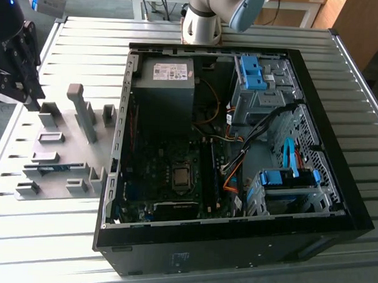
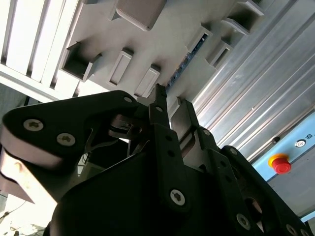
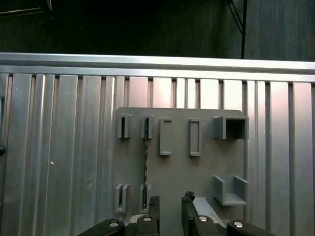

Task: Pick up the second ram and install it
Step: 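Pick up the second ram and move it above second insertion slot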

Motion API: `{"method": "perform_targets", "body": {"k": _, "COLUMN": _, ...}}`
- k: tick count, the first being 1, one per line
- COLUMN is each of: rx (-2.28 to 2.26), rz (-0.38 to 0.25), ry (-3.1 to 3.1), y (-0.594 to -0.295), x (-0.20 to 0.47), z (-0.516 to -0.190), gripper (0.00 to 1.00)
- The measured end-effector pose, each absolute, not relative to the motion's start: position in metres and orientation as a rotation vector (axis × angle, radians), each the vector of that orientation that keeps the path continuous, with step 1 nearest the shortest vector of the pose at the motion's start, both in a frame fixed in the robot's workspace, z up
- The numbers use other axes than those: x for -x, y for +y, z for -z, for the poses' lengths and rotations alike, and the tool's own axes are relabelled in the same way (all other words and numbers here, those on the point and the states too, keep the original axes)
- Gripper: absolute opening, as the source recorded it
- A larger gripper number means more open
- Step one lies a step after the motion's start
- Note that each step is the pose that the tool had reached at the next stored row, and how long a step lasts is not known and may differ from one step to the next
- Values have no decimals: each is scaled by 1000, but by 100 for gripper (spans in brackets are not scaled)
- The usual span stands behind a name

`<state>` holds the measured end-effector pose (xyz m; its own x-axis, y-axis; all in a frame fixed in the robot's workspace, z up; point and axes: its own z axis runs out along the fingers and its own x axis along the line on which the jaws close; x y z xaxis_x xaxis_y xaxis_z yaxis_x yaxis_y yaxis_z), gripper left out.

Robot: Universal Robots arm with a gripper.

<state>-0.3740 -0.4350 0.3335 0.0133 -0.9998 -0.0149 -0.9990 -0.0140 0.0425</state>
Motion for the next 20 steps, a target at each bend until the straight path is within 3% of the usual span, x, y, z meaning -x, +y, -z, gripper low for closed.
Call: {"method": "perform_targets", "body": {"k": 20, "rx": -2220, "rz": 63, "ry": -2194, "y": -437, "x": 374, "z": -319, "gripper": 32}}
